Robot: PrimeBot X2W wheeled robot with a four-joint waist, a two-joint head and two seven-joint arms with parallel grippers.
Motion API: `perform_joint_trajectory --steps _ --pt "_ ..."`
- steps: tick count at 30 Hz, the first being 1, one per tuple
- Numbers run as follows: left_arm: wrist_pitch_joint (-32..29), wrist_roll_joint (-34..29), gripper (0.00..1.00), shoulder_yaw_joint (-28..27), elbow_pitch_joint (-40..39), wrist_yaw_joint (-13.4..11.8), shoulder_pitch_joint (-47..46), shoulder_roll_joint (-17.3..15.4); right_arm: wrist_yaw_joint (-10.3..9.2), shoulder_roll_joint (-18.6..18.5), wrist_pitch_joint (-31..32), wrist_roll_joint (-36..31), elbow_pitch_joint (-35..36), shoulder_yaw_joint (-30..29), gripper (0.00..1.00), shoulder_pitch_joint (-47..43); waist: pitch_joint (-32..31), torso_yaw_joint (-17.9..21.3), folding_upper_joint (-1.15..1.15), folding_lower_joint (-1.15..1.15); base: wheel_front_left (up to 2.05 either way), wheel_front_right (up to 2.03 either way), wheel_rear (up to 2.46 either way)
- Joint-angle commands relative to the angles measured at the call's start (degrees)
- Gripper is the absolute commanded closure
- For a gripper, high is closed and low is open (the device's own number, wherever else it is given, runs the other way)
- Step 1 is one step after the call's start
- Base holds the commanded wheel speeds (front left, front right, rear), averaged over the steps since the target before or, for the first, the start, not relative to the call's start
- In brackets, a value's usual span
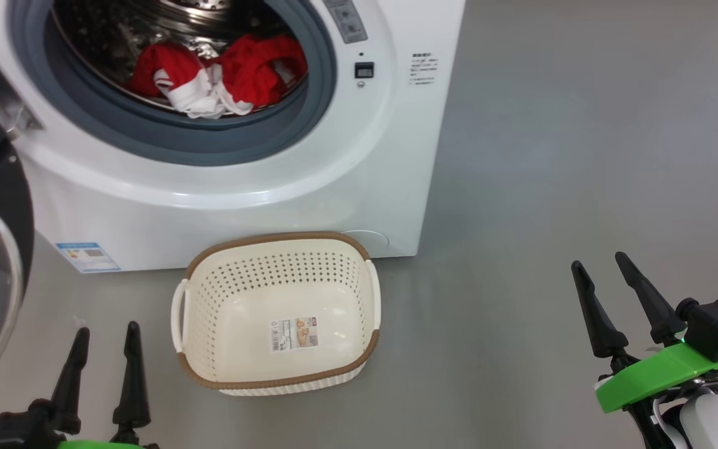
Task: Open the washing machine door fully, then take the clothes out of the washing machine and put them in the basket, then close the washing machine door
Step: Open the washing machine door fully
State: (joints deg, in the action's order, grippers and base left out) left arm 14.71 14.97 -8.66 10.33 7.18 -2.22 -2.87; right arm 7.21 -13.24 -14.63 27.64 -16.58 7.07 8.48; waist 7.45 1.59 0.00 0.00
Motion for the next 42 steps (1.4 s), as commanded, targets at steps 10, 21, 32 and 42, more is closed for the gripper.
perform_joint_trajectory --steps 10,21,32,42 --pt "0.3 0.4 0.00 -0.1 -1.4 0.3 -0.4 -0.9 0.28 0.1 -0.4 -0.4 1.8 -0.7 0.00 -0.8 0.1 3.3 0.00 0.00 0.00 0.00 0.00" --pt "0.3 0.9 0.00 0.8 -1.3 0.3 -0.7 -1.0 0.28 0.5 -0.4 -0.7 1.9 -1.4 0.00 -0.7 0.1 3.4 0.00 0.00 0.00 0.00 0.00" --pt "0.3 0.4 0.00 1.0 -2.2 0.3 -1.0 -1.4 0.28 0.6 -0.4 -0.6 1.9 -1.4 0.00 -0.5 0.0 2.9 0.00 0.00 0.00 0.00 0.00" --pt "0.3 0.7 0.00 0.8 -1.9 0.3 -2.1 -1.7 0.28 0.7 -0.4 -0.7 1.7 -1.2 0.00 -0.1 0.4 2.6 0.00 0.00 0.00 0.00 0.00"
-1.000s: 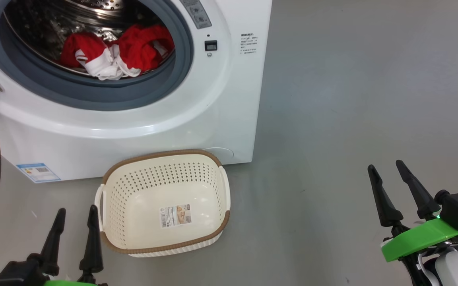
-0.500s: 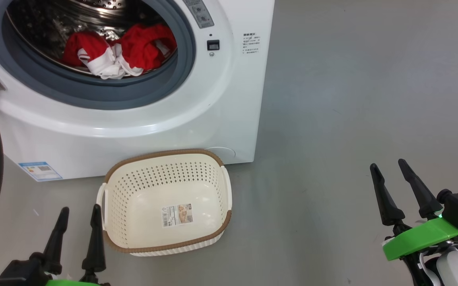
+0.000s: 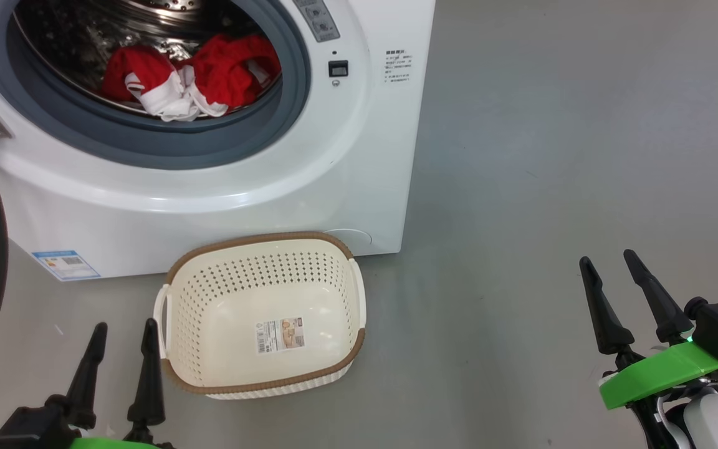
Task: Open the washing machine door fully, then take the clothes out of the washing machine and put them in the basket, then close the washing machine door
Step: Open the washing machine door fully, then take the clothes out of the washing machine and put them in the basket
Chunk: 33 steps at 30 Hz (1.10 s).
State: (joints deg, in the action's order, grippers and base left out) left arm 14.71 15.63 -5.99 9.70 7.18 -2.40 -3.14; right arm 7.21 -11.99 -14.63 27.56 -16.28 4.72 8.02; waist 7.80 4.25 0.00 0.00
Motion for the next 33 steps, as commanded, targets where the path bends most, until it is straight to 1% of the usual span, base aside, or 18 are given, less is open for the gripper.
perform_joint_trajectory --steps 1,8,25,33 --pt "0.3 0.1 0.00 -1.8 -1.3 0.3 -2.1 -1.5 0.28 -0.6 -0.4 -0.6 1.4 1.2 0.00 0.4 0.1 -0.1 0.00 0.00 0.00 0.00 0.00" --pt "0.3 0.8 0.00 -1.5 -1.3 0.3 -2.6 -1.9 0.28 -0.3 -0.4 -0.7 1.5 1.6 0.00 0.4 0.3 -0.2 0.00 0.00 0.35 -0.43 0.07" --pt "0.3 1.4 0.00 -1.2 -1.2 0.3 -3.1 -2.7 0.28 -0.3 -0.4 -0.5 1.5 2.1 0.00 0.8 0.8 -0.4 0.00 0.00 1.05 -1.17 0.12" --pt "0.3 0.8 0.00 -1.4 -1.2 0.3 -3.3 -2.5 0.28 -0.3 -0.4 -0.5 1.5 2.1 0.00 0.9 1.2 -0.3 0.00 0.00 0.32 -0.32 0.00"
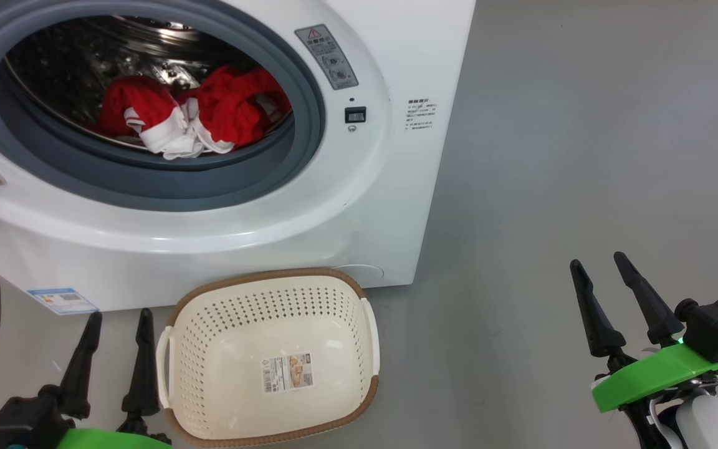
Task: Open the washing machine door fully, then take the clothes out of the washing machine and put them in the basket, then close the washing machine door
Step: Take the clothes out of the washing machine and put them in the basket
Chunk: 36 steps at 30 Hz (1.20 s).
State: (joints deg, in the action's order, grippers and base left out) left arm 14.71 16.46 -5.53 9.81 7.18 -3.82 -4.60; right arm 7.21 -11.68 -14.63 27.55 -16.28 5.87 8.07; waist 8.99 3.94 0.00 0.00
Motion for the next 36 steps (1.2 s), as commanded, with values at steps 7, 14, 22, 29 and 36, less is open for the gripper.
perform_joint_trajectory --steps 7,14,22,29,36 --pt "0.3 -0.1 0.00 -1.7 -1.3 0.3 -2.0 -1.0 0.28 -0.6 -0.4 -0.5 1.6 0.8 0.00 1.0 0.5 -0.1 0.00 0.00 0.00 0.00 0.00" --pt "0.3 -0.4 0.00 -1.0 -0.5 0.3 -2.6 -1.0 0.28 -0.5 -0.4 -0.5 1.8 1.0 0.00 1.6 1.6 0.1 0.00 0.00 0.00 0.00 0.00" --pt "0.3 -1.4 0.00 1.7 3.2 0.3 -8.1 -2.2 0.28 0.1 -0.4 -0.4 2.2 1.1 0.00 3.2 5.0 1.1 0.00 0.00 0.00 0.00 0.00" --pt "0.3 -3.3 0.00 3.7 11.3 0.3 -20.3 -4.9 0.28 1.5 -0.4 -0.3 2.7 1.2 0.00 5.3 9.9 3.1 0.00 0.00 0.00 0.00 0.00" --pt "0.3 -4.7 0.00 5.3 22.3 0.3 -34.2 -7.9 0.28 3.2 -0.4 -0.1 3.0 1.5 0.00 7.8 15.0 6.3 0.00 0.00 0.00 0.00 0.00"
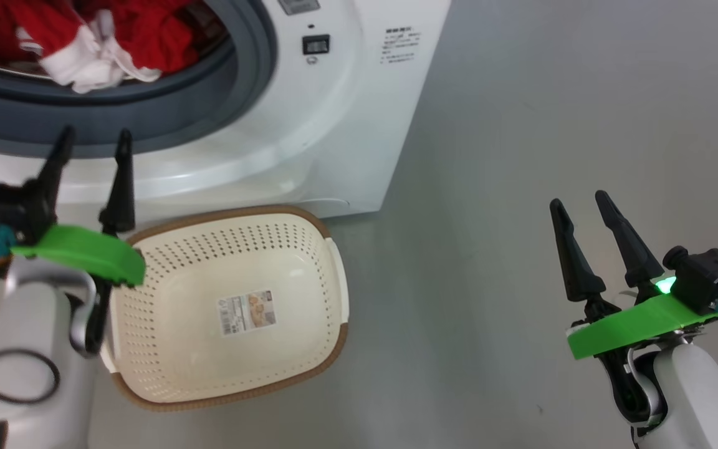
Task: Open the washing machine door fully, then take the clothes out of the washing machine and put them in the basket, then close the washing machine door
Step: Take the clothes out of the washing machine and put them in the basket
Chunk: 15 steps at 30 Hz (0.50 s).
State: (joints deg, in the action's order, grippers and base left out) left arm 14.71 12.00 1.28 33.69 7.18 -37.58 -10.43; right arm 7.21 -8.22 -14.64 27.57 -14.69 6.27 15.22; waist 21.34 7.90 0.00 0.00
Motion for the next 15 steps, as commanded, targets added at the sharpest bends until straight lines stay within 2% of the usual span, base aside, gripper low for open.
perform_joint_trajectory --steps 1,15 --pt "0.3 -0.3 0.00 -1.2 0.3 0.3 -2.4 -2.6 0.28 0.0 -0.4 0.0 1.5 1.1 0.00 1.0 3.3 2.9 0.00 0.00 0.00 0.00 0.00" --pt "-2.3 1.1 0.00 6.0 21.8 0.3 -24.9 -8.2 0.28 2.5 -0.4 0.5 1.9 2.6 0.00 4.0 9.9 8.1 0.00 0.00 0.00 0.00 0.00"
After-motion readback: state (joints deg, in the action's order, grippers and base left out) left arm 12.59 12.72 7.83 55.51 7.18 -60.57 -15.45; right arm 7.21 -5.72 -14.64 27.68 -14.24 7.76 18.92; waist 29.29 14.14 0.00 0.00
